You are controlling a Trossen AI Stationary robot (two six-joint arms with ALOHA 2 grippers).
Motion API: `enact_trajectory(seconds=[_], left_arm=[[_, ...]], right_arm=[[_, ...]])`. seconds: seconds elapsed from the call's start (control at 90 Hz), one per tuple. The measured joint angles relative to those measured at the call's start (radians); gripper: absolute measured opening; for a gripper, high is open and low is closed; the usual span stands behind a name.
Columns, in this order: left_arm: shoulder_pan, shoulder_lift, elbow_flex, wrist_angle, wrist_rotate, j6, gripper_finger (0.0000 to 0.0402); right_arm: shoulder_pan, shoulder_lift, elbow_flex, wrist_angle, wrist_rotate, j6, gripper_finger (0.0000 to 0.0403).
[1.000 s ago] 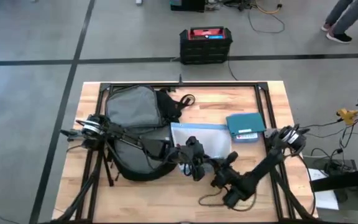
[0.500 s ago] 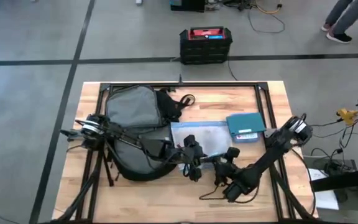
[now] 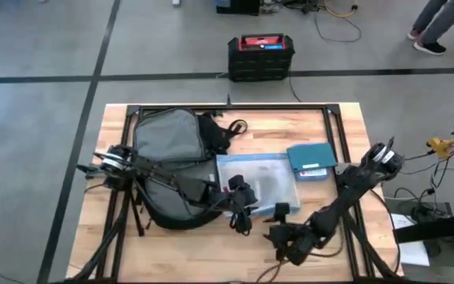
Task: Unpack backpack
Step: Adjust the items in the white mesh zipper pouch
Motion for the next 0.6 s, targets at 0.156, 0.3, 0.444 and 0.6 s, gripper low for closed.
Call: enact_trajectory(seconds=[0.156, 0.3, 0.444, 0.6], left_arm=[[-0.037, -0.021, 0.000, -0.077, -0.055, -0.036, 0.0076], [-0.069, -0.023, -0.001, -0.180, -0.156, -0.099, 0.0064], [-0.090, -0.021, -0.006, -0.188, -0.189, -0.120, 0.0064], [-0.109, -0.020, -0.013, -0.187, -0.226, -0.128, 0.0064]], right_arm=[[-0.064, 0.085, -0.001, 0.052, -0.033, -0.002, 0.0070], [-0.128, 0.119, -0.001, 0.059, -0.018, -0.004, 0.0012], [-0.220, 0.134, -0.001, -0.011, -0.002, -0.009, 0.0010], [-0.259, 0.102, -0.003, -0.117, 0.005, 0.030, 0.0003]])
